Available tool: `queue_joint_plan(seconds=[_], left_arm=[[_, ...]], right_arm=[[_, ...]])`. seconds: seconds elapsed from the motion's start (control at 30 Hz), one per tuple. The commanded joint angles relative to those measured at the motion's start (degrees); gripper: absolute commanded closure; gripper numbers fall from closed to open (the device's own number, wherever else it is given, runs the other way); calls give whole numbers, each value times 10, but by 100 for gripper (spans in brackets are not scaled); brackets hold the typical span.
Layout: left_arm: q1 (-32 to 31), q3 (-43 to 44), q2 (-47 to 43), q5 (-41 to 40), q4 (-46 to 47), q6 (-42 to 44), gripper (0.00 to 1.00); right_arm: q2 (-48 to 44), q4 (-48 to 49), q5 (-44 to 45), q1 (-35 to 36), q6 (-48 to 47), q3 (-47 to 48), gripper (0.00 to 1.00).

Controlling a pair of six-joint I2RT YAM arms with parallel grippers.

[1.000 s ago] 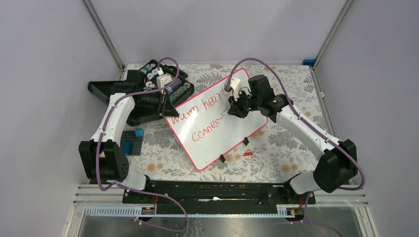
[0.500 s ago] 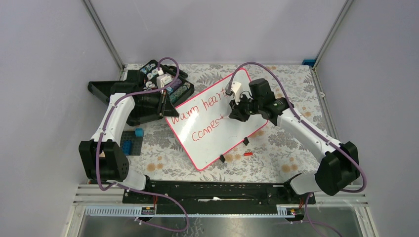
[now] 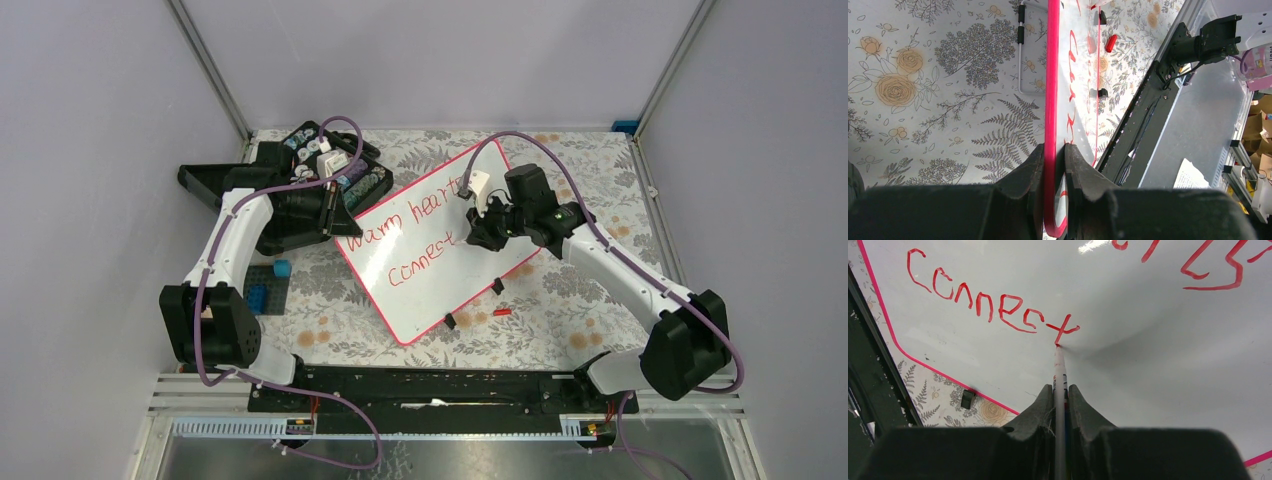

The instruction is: Write a sentence on the whiteboard

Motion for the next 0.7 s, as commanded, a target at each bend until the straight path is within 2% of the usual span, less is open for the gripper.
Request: queue_joint_plan(seconds=[0.0, 0.23, 0.67], left_arm=[[-17, -5, 20, -51, 2, 33, 100], [-17, -6, 20, -50, 2, 33, 100], [-18, -6, 16, -49, 2, 32, 100]], right_arm=[[-17, 10, 36, 1, -18, 4, 100], [-11, 11, 43, -5, -19, 22, 100], [-36, -32, -14, -12, 12, 47, 100]])
